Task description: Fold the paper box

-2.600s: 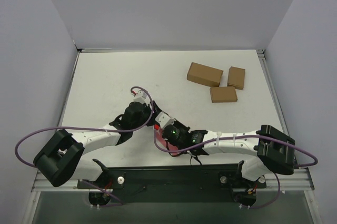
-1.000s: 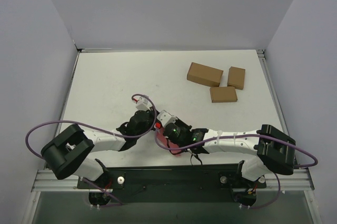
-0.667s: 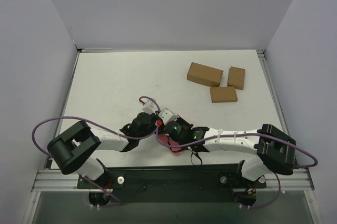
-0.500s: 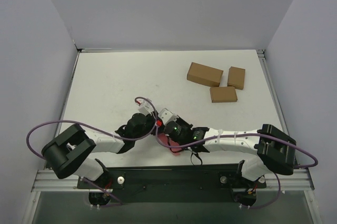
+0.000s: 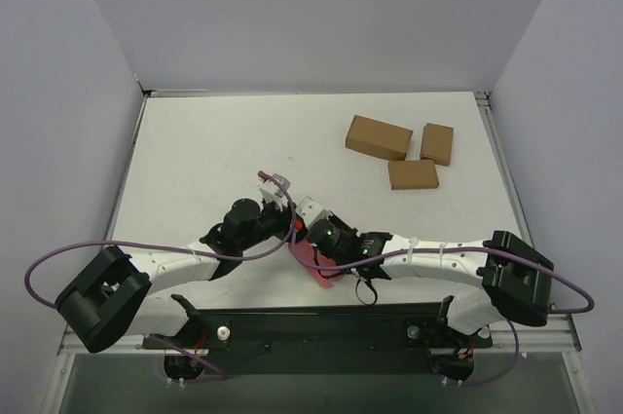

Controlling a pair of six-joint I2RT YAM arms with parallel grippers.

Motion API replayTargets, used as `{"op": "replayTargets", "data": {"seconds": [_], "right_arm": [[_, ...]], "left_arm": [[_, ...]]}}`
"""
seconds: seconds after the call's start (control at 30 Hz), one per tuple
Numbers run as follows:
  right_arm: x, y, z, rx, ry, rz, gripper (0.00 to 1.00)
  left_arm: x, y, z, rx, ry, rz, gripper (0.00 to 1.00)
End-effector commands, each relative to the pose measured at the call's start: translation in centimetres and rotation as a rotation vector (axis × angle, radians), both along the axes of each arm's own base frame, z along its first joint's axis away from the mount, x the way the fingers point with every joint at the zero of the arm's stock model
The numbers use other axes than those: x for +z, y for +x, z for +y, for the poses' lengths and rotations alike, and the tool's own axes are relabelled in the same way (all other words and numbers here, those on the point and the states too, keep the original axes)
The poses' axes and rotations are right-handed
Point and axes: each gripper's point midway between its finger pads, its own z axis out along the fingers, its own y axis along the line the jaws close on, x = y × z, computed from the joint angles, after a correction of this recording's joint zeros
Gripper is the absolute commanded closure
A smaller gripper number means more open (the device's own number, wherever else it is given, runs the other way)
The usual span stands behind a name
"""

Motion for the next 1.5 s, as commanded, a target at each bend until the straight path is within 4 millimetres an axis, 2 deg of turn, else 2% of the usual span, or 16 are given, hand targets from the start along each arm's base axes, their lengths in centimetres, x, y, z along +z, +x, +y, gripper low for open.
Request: {"op": "replayTargets", "data": {"seconds": [0.0, 0.2, 0.43, 0.8, 0.93, 1.03, 1.07, 1.2, 1.47], "right_arm": [[-1.5, -1.2, -0.6, 0.018, 0.003, 0.084, 1.00], [-1.6, -1.3, -0.6, 0.027, 0.012, 0.102, 1.00], [-1.5, -1.2, -0.7, 0.027, 0.020, 0.111, 1.00], [-1.7, -1.2, -0.8, 0.025, 0.019, 0.121, 1.00], [-1.7, -1.2, -0.8, 0.027, 0.020, 0.124, 1.00], [-1.7, -1.2, -0.8, 0.026, 0.021, 0.125, 1.00], [-1.8, -1.2, -0.9, 0.026, 0.020, 0.126, 1.00], [-1.7, -1.1, -1.1, 0.021, 0.022, 0.126, 1.00], [-1.7, -1.1, -1.1, 0.017, 0.026, 0.127, 1.00]], "left_arm": [[1.0, 0.1, -0.5, -0.171, 0.152, -0.279, 0.40], [1.0, 0.3, -0.9, -0.232, 0.203, -0.403, 0.39], [-0.7, 0.7, -2.2, -0.314, 0.246, -0.411, 0.39], [-0.2, 1.9, -2.6, -0.282, 0.246, -0.467, 0.39], [0.4, 1.7, -3.2, -0.305, 0.213, -0.485, 0.39], [0.0, 1.5, -3.6, -0.326, 0.202, -0.479, 0.46], [0.3, 1.6, -3.6, -0.322, 0.192, -0.493, 0.55], [0.2, 0.9, -3.8, -0.337, 0.158, -0.473, 0.69], [0.3, 0.6, -4.2, -0.355, 0.129, -0.469, 0.74]]}}
